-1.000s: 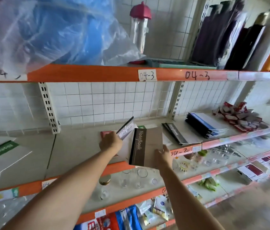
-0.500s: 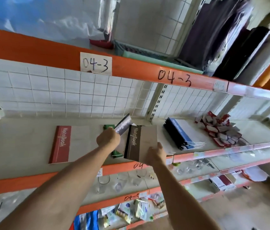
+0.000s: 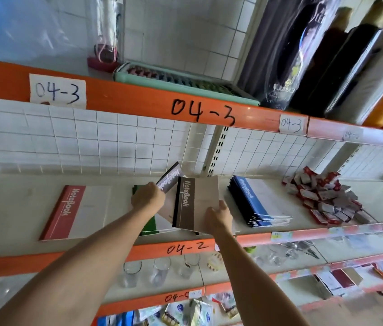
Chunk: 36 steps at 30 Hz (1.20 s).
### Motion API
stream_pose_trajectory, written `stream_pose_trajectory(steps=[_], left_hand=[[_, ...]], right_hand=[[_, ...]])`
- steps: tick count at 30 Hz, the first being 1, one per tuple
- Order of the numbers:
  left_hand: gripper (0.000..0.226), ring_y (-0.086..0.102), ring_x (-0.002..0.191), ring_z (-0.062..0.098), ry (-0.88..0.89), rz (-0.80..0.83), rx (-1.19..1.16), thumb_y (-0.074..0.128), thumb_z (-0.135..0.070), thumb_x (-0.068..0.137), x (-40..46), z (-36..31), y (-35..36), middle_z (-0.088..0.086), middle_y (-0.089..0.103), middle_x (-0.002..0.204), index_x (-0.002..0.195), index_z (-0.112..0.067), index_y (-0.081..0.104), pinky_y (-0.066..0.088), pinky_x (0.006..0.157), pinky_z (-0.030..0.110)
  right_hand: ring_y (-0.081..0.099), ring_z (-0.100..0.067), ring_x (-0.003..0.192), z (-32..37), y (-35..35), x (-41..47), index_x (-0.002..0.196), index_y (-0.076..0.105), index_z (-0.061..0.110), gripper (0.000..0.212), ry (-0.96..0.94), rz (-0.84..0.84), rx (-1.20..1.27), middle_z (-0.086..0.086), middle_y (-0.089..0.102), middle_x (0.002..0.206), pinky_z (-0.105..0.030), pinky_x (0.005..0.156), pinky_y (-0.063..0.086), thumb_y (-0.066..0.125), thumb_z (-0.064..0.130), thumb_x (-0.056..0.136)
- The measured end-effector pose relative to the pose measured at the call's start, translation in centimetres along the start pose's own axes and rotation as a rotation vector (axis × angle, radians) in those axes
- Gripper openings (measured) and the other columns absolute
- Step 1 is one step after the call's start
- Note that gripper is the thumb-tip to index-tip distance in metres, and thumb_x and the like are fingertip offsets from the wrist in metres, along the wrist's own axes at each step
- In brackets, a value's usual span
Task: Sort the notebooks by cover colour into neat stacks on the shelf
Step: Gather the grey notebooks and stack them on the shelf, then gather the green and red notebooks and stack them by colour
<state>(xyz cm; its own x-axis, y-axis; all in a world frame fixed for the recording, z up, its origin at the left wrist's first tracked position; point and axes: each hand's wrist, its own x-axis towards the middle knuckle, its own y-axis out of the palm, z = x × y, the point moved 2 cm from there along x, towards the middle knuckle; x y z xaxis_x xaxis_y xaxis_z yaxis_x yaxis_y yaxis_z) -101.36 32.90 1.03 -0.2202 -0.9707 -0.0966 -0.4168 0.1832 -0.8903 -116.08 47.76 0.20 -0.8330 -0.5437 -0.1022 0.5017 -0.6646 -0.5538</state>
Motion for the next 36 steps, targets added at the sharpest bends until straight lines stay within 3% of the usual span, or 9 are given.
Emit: stream_pose_trajectory(steps=[4, 8, 12, 17, 22, 25, 29, 32, 36], left_hand=[[0.026, 0.066, 0.095, 0.03, -0.04, -0.055, 0.013, 0.049, -0.026, 0.098, -0.9, -1.4, 0.4, 0.011, 0.069, 0.108, 0.111, -0.008, 0.063, 0.05, 0.07, 0.032], [0.024, 0.065, 0.097, 0.031, -0.07, -0.111, 0.06, 0.048, -0.022, 0.098, -1.9, -2.7, 0.8, 0.012, 0.067, 0.109, 0.111, -0.007, 0.061, 0.049, 0.069, 0.032], [0.026, 0.064, 0.105, 0.034, -0.128, -0.146, 0.094, 0.043, -0.007, 0.094, -2.8, -3.6, 1.0, 0.014, 0.067, 0.114, 0.111, -0.007, 0.063, 0.053, 0.081, 0.036], [0.024, 0.066, 0.098, 0.033, -0.219, -0.253, 0.091, 0.04, -0.006, 0.096, -3.9, -3.3, 0.8, 0.013, 0.068, 0.107, 0.104, -0.008, 0.063, 0.055, 0.081, 0.036], [0.022, 0.066, 0.089, 0.032, -0.282, -0.326, 0.065, 0.043, -0.011, 0.099, -4.5, -2.7, 0.2, 0.013, 0.069, 0.103, 0.101, -0.007, 0.064, 0.052, 0.071, 0.035], [0.023, 0.065, 0.096, 0.036, -0.317, -0.334, -0.022, 0.045, -0.015, 0.1, -5.0, -3.6, 0.5, 0.017, 0.067, 0.109, 0.109, -0.006, 0.064, 0.05, 0.074, 0.037], [0.022, 0.066, 0.095, 0.036, -0.297, -0.323, -0.17, 0.05, -0.022, 0.096, -5.7, -5.2, 2.0, 0.018, 0.067, 0.108, 0.107, -0.007, 0.062, 0.054, 0.076, 0.035], [0.02, 0.068, 0.085, 0.034, -0.205, -0.321, -0.26, 0.053, -0.016, 0.092, -6.1, -7.0, 2.8, 0.016, 0.069, 0.102, 0.106, -0.009, 0.066, 0.06, 0.07, 0.039], [0.027, 0.066, 0.087, 0.03, -0.197, -0.208, -0.201, 0.056, -0.017, 0.093, -6.3, -9.6, 4.7, 0.012, 0.067, 0.109, 0.12, -0.015, 0.059, 0.05, 0.06, 0.029]], right_hand=[[0.061, -0.032, 0.087, -0.7, -1.1, 1.9, 0.112, 0.057, 0.017, 0.032, -0.017, 0.064, -0.014, -0.011, 0.067, 0.097, -0.035, 0.079, 0.051, 0.048, 0.008, 0.082], [0.058, -0.024, 0.075, -1.4, -2.2, 3.7, 0.112, 0.048, 0.016, 0.027, -0.044, 0.12, 0.009, -0.012, 0.065, 0.1, -0.028, 0.066, 0.046, 0.047, 0.01, 0.086], [0.06, -0.034, 0.087, -2.4, -2.8, 5.1, 0.111, 0.038, 0.017, 0.023, -0.101, 0.124, -0.106, -0.016, 0.065, 0.103, -0.037, 0.078, 0.048, 0.044, 0.015, 0.089], [0.062, -0.036, 0.091, -3.4, -3.2, 6.6, 0.117, 0.037, 0.011, 0.031, -0.185, 0.14, -0.197, -0.017, 0.064, 0.112, -0.04, 0.081, 0.051, 0.044, 0.011, 0.087], [0.061, -0.036, 0.105, -4.0, -3.0, 7.2, 0.139, 0.027, 0.013, 0.056, -0.344, 0.188, -0.395, -0.019, 0.041, 0.137, -0.038, 0.074, 0.052, 0.046, 0.006, 0.087], [0.042, -0.037, 0.13, -5.0, -2.9, 7.5, 0.144, 0.032, 0.018, 0.049, -0.379, 0.269, -0.585, -0.022, 0.021, 0.153, -0.041, 0.097, 0.047, 0.044, 0.014, 0.096], [0.035, -0.037, 0.132, -5.9, -3.3, 8.0, 0.139, 0.038, 0.023, 0.041, -0.496, 0.315, -0.731, -0.019, 0.03, 0.148, -0.043, 0.1, 0.042, 0.04, 0.02, 0.098], [0.036, -0.037, 0.132, -5.7, -3.9, 8.5, 0.138, 0.04, 0.018, 0.043, -0.508, 0.358, -0.688, -0.018, 0.032, 0.146, -0.044, 0.102, 0.042, 0.045, 0.018, 0.096], [0.039, -0.036, 0.126, -5.5, -5.0, 9.0, 0.139, 0.039, 0.01, 0.048, -0.646, 0.403, -0.602, -0.018, 0.038, 0.14, -0.042, 0.103, 0.043, 0.051, 0.016, 0.093]])
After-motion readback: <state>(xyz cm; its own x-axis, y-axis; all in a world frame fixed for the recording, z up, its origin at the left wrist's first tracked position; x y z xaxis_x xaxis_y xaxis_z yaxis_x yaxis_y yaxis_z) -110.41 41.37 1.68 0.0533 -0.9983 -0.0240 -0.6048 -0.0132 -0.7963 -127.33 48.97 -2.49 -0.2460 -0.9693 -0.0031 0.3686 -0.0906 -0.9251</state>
